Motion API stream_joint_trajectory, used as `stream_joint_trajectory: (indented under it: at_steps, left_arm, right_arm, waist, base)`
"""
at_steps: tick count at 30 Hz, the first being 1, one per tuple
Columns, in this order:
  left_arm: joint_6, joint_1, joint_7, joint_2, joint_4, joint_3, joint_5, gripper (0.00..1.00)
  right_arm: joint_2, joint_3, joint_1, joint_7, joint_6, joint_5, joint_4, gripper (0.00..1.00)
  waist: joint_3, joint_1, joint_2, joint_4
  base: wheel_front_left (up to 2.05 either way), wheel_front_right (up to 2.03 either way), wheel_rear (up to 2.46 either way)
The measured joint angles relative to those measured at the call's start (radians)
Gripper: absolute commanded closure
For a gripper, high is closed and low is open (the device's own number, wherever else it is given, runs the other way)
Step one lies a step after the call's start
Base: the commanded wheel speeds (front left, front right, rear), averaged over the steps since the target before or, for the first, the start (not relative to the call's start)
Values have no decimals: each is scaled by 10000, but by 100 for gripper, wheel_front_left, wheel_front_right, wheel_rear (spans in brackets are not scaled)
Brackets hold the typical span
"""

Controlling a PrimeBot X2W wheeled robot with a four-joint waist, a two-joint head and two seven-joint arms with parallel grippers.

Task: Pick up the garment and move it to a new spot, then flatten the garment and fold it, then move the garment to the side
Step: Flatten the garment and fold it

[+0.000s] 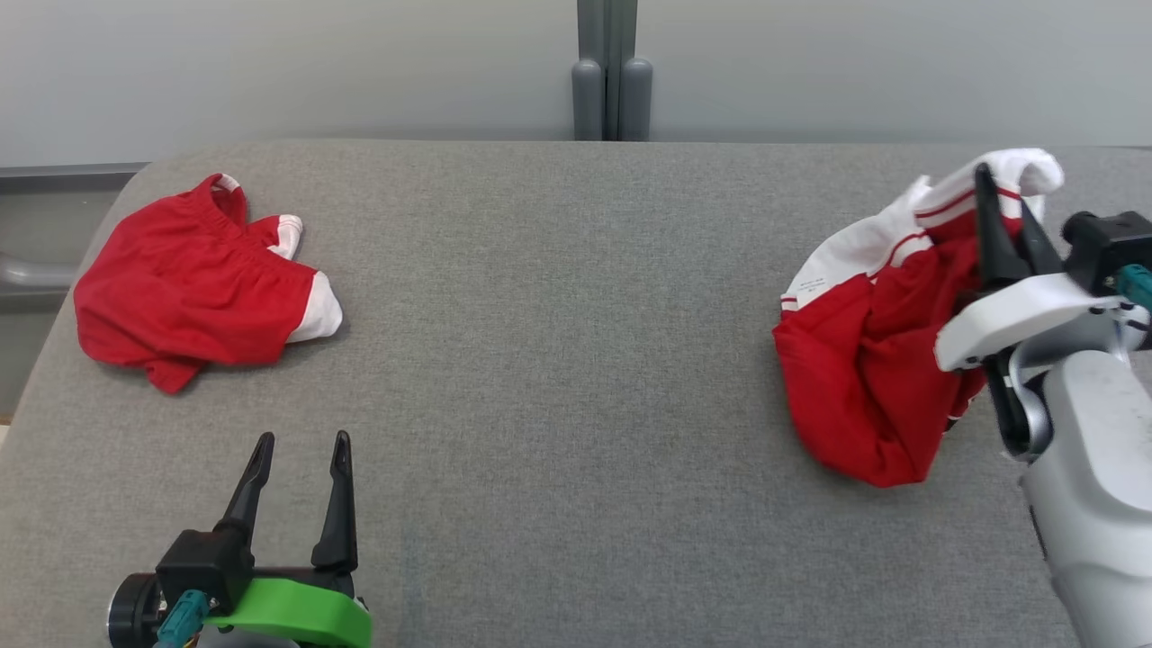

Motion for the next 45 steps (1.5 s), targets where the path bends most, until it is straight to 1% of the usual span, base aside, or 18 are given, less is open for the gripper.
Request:
stream_joint_trajectory:
  at_steps: [3,7,11,14,17,20,24,26,27,28,29,33,36,40,45]
  left_arm:
    - [-2,36,0,-31,6,8,0,0]
    - [-4,95,0,-50,15,31,0,0]
    - [-8,147,0,-67,17,23,2,0]
    - [-19,164,0,-90,35,4,0,0]
    - [-21,164,0,-92,73,40,-2,0]
    - [-52,162,2,-96,98,65,-4,0]
    - [-65,157,2,-105,140,59,-2,0]
    - [-71,157,0,-111,150,52,-2,0]
    - [-82,155,2,-113,157,59,-2,0]
    - [-84,155,0,-117,161,54,-2,0]
    - [-84,154,0,-119,163,46,-2,0]
    - [-86,155,0,-142,148,73,0,0]
    - [-86,158,2,-150,144,107,2,0]
    - [-90,157,0,-159,136,130,33,0]
    - [-92,159,0,-176,86,167,48,0]
  right_arm:
    - [372,771,-26,0,0,-12,-451,100]
    - [951,2128,-109,0,0,8,-832,100]
    - [1549,3446,-128,0,0,178,-874,100]
    - [1850,4470,-126,0,0,295,-715,100]
    - [2067,5482,-113,0,0,460,-543,100]
    - [2148,6729,-18,0,0,748,-512,100]
    - [2192,8838,212,0,0,1793,-1344,100]
    - [2220,9553,271,0,0,2148,-1484,100]
    - [2220,9835,309,0,0,2270,-1363,77]
    - [2213,9896,324,0,0,2366,-1281,35]
    - [2182,9921,317,0,0,2510,-1221,0]
    - [2197,9678,195,0,0,2604,-934,0]
    - [2188,9049,39,0,0,2548,-765,0]
    - [2190,7950,26,-2,0,2161,-575,0]
    - [2090,6125,282,-2,0,1409,-506,0]
  waist:
    - [-105,0,0,113]
    - [-223,-1,0,312]
    - [-303,0,0,547]
    - [-320,0,0,728]
    - [-307,0,0,888]
    - [-286,0,0,1001]
    - [-273,0,-1,1116]
    - [-273,0,0,1138]
    - [-276,0,0,1144]
    - [-280,0,0,1147]
    - [-278,0,0,1151]
    - [-264,0,0,1069]
    - [-262,0,0,952]
    - [-278,0,0,780]
    - [-303,0,0,588]
  base:
    - [0,0,0]
    - [0,0,0]
    - [0,0,0]
    - [0,0,0]
    - [0,0,0]
    - [0,0,0]
    - [0,0,0]
    - [0,0,0]
    - [0,0,0]
    - [0,0,0]
    - [0,0,0]
    - [0,0,0]
    - [0,0,0]
    - [0,0,0]
    - [0,0,0]
